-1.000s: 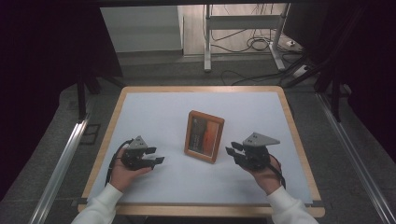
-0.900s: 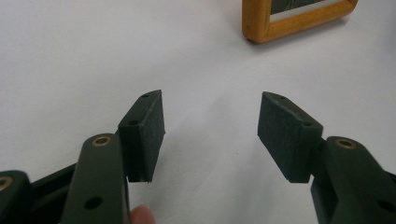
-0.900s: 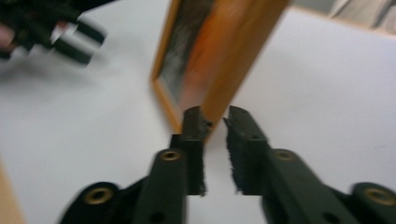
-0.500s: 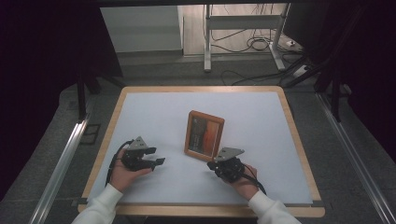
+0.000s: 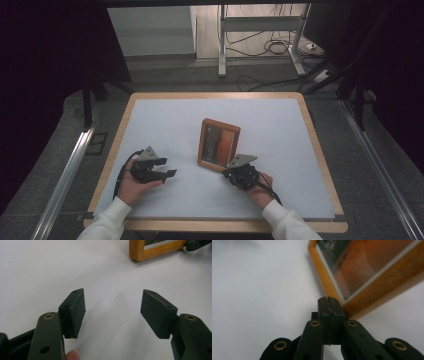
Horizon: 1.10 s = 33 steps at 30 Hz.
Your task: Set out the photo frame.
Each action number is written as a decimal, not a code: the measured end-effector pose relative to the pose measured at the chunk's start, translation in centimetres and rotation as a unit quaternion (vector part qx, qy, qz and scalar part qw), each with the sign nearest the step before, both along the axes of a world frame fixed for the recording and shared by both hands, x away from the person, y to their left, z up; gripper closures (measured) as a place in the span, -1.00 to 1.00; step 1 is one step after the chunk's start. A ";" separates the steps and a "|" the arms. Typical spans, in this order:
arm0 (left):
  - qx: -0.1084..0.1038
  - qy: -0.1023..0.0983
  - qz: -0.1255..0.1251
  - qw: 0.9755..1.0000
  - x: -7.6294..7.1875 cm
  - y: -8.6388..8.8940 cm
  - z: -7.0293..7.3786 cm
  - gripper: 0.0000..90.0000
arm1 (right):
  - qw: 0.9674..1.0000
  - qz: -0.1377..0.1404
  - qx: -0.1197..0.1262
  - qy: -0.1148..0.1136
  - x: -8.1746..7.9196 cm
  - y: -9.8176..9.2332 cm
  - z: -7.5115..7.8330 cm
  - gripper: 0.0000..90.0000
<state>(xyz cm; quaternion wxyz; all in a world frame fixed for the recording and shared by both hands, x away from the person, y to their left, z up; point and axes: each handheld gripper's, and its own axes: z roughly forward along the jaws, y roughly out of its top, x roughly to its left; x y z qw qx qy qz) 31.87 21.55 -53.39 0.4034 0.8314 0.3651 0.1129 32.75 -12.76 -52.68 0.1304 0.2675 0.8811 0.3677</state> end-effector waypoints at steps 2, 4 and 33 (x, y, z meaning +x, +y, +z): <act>0.001 0.001 0.001 1.000 0.0 0.0 0.0 -0.20 | 1.000 0.000 0.001 0.001 0.1 -0.1 0.0 0.99; 0.001 0.001 0.001 1.000 0.0 0.0 -0.1 -0.20 | 1.000 0.004 -0.007 -0.007 0.0 -0.1 0.0 0.99; 0.006 0.000 0.002 1.000 0.2 0.2 -0.1 -0.21 | 1.000 -0.004 0.015 -0.022 0.4 -1.6 0.5 0.99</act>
